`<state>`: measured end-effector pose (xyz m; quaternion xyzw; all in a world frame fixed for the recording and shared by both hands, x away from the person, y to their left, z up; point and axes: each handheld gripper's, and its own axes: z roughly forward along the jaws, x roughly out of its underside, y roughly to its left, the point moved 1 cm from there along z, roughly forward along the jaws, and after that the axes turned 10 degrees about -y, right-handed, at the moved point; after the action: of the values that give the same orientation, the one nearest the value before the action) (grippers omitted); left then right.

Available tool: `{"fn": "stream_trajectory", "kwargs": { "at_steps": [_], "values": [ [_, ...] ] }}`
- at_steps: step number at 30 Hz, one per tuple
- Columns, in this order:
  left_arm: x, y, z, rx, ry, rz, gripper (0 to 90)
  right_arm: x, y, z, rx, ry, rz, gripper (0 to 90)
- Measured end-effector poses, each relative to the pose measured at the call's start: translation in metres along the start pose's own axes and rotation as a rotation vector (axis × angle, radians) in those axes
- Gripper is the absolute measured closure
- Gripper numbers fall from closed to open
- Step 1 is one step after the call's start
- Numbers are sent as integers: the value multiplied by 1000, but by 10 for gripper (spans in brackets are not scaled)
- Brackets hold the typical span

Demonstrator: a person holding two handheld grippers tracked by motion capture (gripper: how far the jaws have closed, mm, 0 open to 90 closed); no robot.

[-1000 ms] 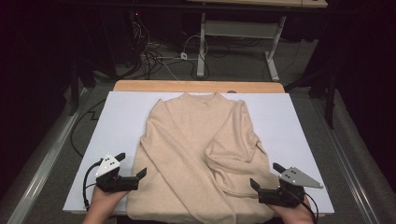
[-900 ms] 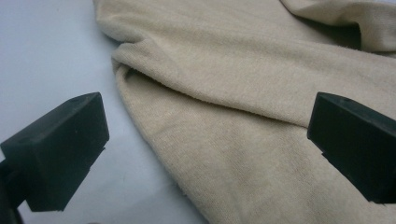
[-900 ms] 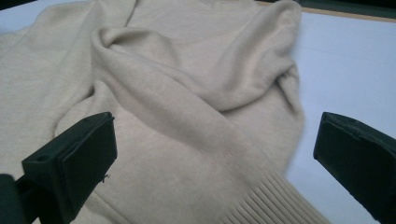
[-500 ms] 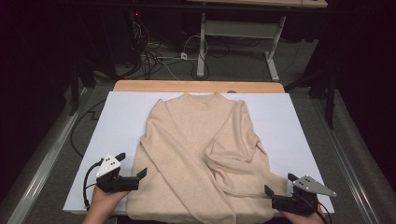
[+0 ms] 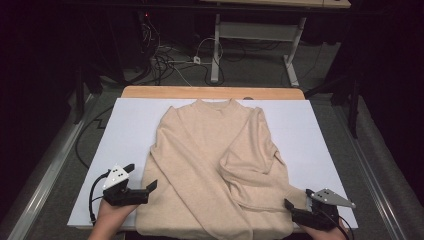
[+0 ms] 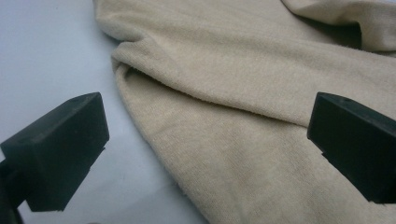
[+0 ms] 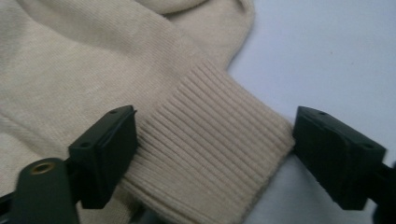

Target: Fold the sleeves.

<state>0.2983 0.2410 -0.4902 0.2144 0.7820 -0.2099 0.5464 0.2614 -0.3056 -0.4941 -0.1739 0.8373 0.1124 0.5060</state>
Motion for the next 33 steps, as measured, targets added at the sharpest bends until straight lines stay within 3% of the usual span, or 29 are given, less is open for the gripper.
{"fn": "stream_trajectory", "kwargs": {
  "at_steps": [7, 19, 24, 33],
  "values": [
    [0, 0, 0, -1, 2, -1, 0, 1, 5, -3, -58, -17, -6, 445],
    [0, 0, 1, 2, 6, 3, 0, 0, 11, -4, -123, -19, -11, 714],
    [0, 0, 0, 2, 5, 1, 0, -5, 13, -8, -126, -37, -27, 773],
    [0, 0, 0, 5, 4, -2, 0, -20, 23, -21, -136, -109, -71, 800]
  ]
}}
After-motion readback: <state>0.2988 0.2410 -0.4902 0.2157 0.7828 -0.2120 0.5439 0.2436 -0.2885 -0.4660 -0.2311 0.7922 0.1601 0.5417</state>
